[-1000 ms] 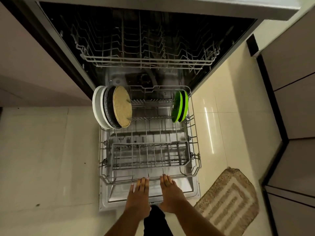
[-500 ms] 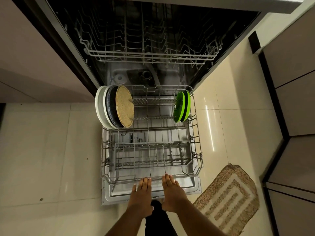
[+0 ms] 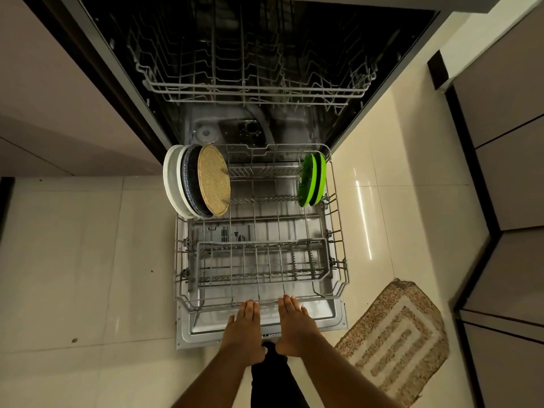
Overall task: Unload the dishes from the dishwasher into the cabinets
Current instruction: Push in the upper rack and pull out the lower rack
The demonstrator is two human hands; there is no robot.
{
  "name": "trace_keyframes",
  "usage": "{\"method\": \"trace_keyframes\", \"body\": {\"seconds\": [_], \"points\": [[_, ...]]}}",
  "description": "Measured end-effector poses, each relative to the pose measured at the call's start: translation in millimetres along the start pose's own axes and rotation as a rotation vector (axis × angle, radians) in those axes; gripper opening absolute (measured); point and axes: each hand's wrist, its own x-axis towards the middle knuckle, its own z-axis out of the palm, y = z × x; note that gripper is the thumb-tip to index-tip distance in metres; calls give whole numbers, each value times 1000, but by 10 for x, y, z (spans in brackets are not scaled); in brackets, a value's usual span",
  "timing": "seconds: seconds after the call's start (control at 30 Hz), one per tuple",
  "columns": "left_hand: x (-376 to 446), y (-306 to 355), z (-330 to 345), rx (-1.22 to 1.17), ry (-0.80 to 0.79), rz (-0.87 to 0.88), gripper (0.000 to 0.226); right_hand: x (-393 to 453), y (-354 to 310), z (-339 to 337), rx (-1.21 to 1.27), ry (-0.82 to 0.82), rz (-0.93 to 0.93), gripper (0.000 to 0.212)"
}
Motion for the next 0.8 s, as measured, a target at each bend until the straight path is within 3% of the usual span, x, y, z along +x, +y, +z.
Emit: {"method": "trace_keyframes", "body": {"seconds": [0.17, 0.33, 0.47, 0.8], "points": [[-33, -19, -78, -41, -6, 28, 97, -72, 19, -5, 53, 30, 9, 105], [-124, -58, -198, -139, 171, 10, 70, -270, -12, -58, 153, 274, 40, 67], [-305, -155, -325, -256, 247, -32, 58, -386, -61, -139, 199, 331, 55, 53], [-983, -286, -1381, -458, 448, -123, 46, -859, -416, -1255, 315, 506, -101, 47]]}}
